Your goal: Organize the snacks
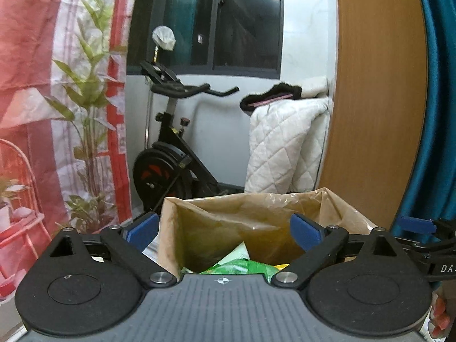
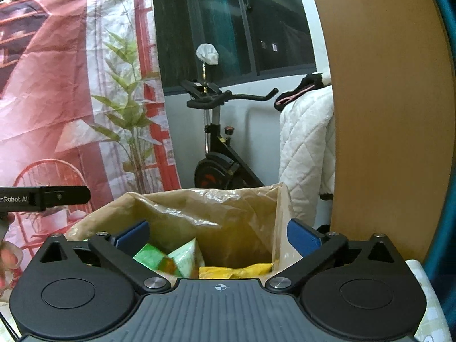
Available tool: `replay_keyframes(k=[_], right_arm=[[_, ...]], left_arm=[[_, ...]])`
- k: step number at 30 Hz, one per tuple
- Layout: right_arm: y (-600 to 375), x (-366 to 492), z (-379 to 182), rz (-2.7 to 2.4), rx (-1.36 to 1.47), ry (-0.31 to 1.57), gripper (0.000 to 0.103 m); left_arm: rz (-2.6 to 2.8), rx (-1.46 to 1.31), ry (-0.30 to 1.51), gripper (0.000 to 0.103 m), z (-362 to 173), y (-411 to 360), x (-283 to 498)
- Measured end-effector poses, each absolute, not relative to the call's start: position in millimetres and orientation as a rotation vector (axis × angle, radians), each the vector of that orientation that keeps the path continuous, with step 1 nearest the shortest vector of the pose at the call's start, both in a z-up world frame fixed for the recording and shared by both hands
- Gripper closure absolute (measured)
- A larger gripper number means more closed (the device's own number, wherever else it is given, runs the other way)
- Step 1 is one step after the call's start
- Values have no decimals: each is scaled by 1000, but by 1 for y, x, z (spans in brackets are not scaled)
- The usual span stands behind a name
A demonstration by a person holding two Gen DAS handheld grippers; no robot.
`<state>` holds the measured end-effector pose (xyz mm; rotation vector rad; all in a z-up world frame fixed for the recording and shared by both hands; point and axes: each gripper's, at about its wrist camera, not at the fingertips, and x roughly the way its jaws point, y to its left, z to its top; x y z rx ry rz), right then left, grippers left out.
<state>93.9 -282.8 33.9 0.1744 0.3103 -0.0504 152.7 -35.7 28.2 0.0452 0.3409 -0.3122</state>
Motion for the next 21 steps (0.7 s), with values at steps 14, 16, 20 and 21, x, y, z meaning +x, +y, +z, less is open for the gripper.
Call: replay_keyframes(k=[14, 16, 20, 21], right_arm=[[-256, 23, 8, -23, 146, 280, 0], [-253, 16, -1, -33, 149, 284, 0], [-254, 5, -22, -35, 181, 309, 0], [-255, 3, -27, -40, 185, 317, 0]], left_arm=[[-311, 87, 347, 0, -9, -26, 83], [-314, 88, 361, 0, -17, -25, 76], [-366, 54, 395, 0, -33, -20, 67], [-374, 47, 405, 0, -38, -18, 65]])
